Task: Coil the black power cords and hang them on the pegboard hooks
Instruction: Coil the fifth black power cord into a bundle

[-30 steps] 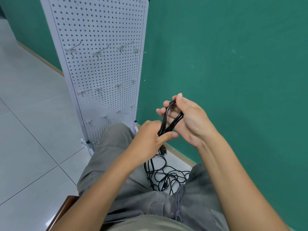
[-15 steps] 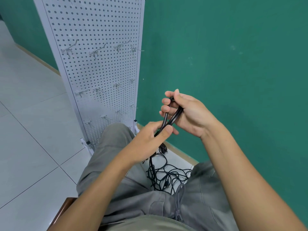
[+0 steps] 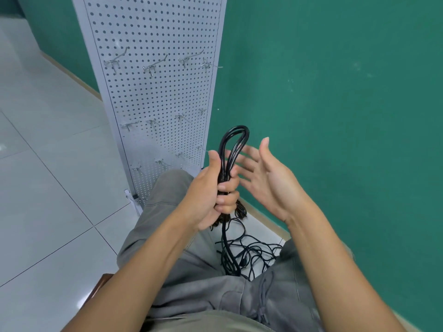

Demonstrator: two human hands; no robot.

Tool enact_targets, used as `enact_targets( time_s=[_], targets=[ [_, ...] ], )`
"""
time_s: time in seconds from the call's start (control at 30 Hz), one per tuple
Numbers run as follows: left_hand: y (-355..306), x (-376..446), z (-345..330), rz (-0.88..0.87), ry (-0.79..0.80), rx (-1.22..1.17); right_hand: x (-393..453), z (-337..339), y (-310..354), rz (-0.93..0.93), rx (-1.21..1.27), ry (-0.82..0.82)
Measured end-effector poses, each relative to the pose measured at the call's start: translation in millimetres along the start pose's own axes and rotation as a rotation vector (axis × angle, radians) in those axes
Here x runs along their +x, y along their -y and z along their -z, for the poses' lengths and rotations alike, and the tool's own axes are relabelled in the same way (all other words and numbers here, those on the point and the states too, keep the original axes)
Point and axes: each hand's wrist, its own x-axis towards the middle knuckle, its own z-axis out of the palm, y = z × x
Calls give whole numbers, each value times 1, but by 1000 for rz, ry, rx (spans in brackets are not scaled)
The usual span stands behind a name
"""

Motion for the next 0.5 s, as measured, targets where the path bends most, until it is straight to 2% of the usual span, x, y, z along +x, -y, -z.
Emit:
enact_targets(
  time_s=[0.1,0.23,0.37,0.5],
  targets=[
    [-8,3,13,-61,-91,-21,-6,-1,-30,-79,-65,51],
    [-26,6,29,-140,-217,-68,-12,-21,-64,-145,-326,53],
    [-43,7,51,-220,-360,-5,-18,-26,-79,-73,-613,44],
    [-49,10,70,-251,-472,132,-21,-20,-76,29,-700,-50]
  ],
)
